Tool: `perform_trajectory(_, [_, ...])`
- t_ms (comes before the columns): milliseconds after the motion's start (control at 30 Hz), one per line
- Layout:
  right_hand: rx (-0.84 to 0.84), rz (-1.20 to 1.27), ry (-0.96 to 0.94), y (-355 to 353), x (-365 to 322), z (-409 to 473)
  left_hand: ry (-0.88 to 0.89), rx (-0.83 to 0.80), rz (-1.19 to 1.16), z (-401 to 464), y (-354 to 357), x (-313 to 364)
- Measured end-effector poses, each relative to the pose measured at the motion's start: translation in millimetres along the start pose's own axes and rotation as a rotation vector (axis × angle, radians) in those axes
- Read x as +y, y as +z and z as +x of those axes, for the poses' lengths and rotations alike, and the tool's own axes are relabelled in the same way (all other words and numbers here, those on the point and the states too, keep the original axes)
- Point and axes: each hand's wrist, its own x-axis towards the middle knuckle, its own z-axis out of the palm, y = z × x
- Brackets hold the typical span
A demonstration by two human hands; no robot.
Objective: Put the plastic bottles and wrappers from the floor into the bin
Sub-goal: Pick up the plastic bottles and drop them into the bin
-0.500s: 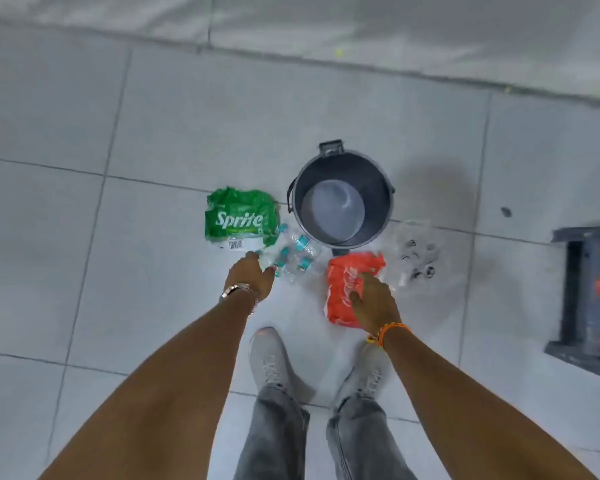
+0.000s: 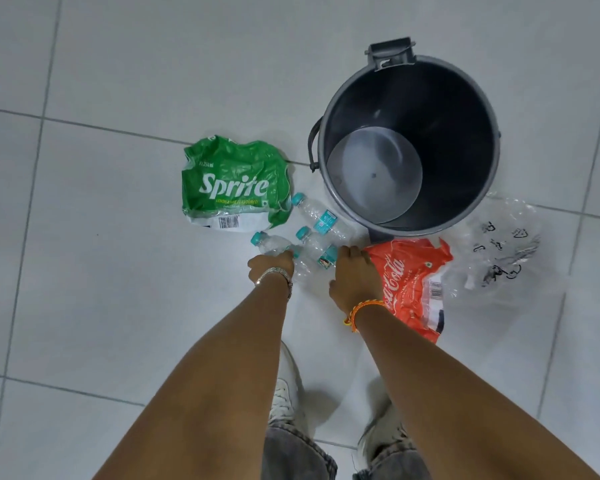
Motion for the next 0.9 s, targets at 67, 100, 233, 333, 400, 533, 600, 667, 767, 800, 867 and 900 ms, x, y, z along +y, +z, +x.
perform_trajectory(67, [-0.008, -0.051, 0.005, 8, 2, 3, -0.02, 0.005, -0.046, 5, 7, -1])
perform_trajectory(100, [-0.006, -0.051, 0.003, 11, 3, 5, -0.018, 0.015, -0.069, 5, 9, -1])
perform_trajectory(233, [-0.033, 0.035, 0.021, 5, 2, 2, 0.049, 0.105, -0.2, -5, 7, -1])
perform_trajectory(333, [-0.084, 0.048, 0.023, -14, 0, -16, 0.139, 0.174, -0.383, -44, -14, 6])
perform_trajectory(400, [-0.107, 0.025, 0.006, -28, 0, -31, 0.284, 0.235, -0.482, -81, -33, 18])
perform_trajectory(533, [-0.138, 0.009, -0.023, -55, 13, -57, 0.681, 0.253, -0.503, -154, -55, 50])
perform_trajectory(600, [-0.144, 0.034, -0.015, -72, 24, -68, 0.834, 0.163, -0.366, -180, -52, 70])
perform_trajectory(667, [-0.136, 0.097, 0.005, -84, 37, -78, 0.919, 0.085, -0.171, -183, -42, 92])
perform_trajectory(767, [-0.098, 0.19, 0.005, -104, 59, -93, 0.977, 0.048, 0.122, -172, -28, 124])
perform_trajectory(800, [-0.083, 0.218, -0.005, -109, 65, -98, 0.995, 0.053, 0.21, -166, -25, 132])
perform_trajectory(867, [-0.052, 0.282, -0.022, -121, 78, -112, 1.043, 0.07, 0.311, -156, -25, 146])
perform_trajectory(900, [-0.024, 0.323, -0.029, -126, 84, -120, 1.064, 0.086, 0.339, -152, -27, 151])
